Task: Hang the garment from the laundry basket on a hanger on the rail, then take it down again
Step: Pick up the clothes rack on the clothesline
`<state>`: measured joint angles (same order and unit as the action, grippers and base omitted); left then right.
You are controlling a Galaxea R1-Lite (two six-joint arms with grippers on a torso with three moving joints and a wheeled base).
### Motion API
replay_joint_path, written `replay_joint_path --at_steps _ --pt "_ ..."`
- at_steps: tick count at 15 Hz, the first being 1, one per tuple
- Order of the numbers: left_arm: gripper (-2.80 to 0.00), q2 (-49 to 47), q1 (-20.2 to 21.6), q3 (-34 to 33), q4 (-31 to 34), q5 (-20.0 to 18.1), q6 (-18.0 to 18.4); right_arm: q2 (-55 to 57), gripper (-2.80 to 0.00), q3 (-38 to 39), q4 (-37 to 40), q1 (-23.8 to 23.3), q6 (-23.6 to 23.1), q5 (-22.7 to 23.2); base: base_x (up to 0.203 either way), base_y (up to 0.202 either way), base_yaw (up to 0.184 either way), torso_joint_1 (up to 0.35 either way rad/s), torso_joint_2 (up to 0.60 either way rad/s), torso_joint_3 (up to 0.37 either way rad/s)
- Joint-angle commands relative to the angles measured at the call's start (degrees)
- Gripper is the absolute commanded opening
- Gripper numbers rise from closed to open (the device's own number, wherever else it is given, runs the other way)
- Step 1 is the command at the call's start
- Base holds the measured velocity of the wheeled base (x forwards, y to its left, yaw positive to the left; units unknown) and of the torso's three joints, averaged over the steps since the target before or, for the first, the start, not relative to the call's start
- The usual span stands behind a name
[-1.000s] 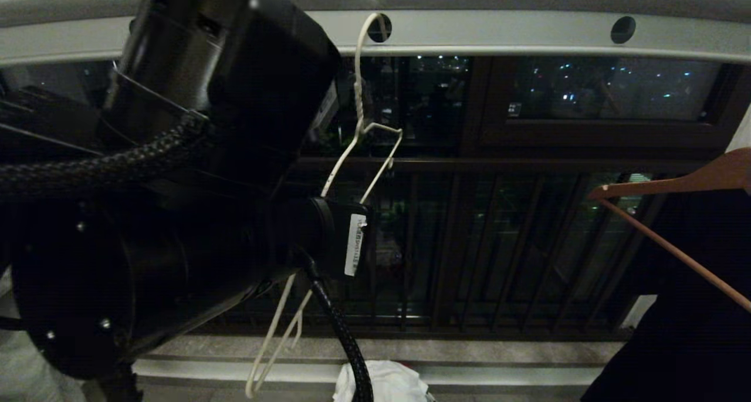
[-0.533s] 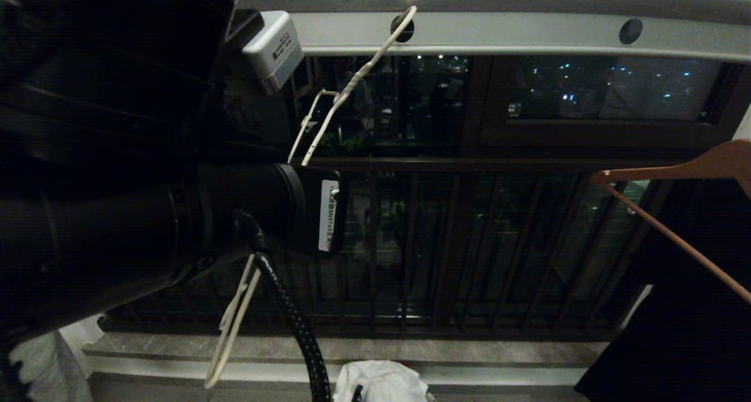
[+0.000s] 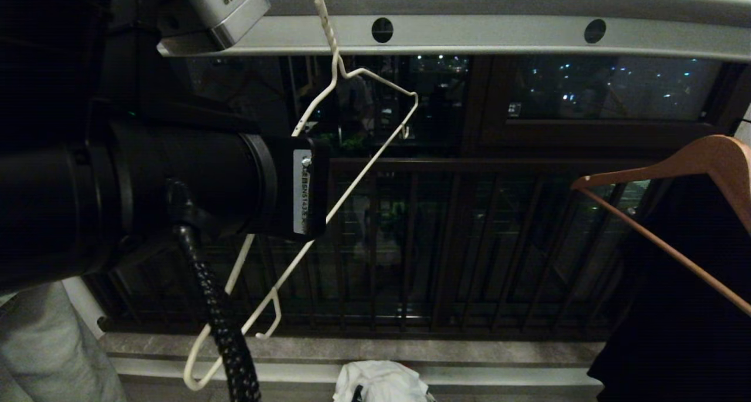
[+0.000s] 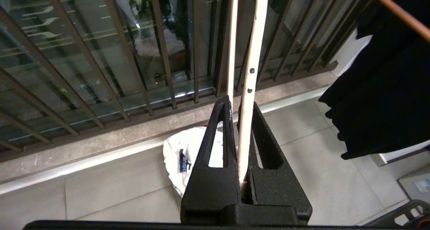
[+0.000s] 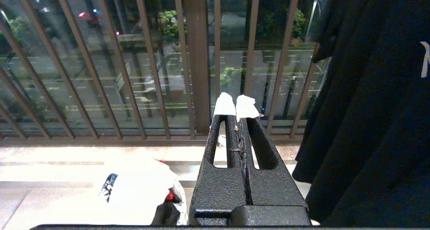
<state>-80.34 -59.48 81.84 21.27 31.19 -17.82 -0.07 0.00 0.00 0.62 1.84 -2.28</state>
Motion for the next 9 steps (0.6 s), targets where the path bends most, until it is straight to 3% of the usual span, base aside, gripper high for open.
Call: replay_joint_path --at_steps 1,5,9 --pt "-2.8 1.0 0.0 0.4 0.2 -0.8 -0.1 0.1 -2.8 0.0 0.0 0.0 0.0 0.0 0.0 0.0 0.0 0.0 0.0 0.0" --pt "-2.8 5.4 0.0 -3.4 0.8 -2.8 -0.2 0.1 -2.8 0.0 0.0 0.0 0.0 0.0 0.0 0.0 0.0 0.0 0.0 0.0" --pt "-2.8 10.8 0.0 -15.7 0.8 -3.7 -0.3 0.1 -2.8 0.0 0.0 0.0 0.0 0.0 0.0 0.0 0.0 0.0 0.0 0.0"
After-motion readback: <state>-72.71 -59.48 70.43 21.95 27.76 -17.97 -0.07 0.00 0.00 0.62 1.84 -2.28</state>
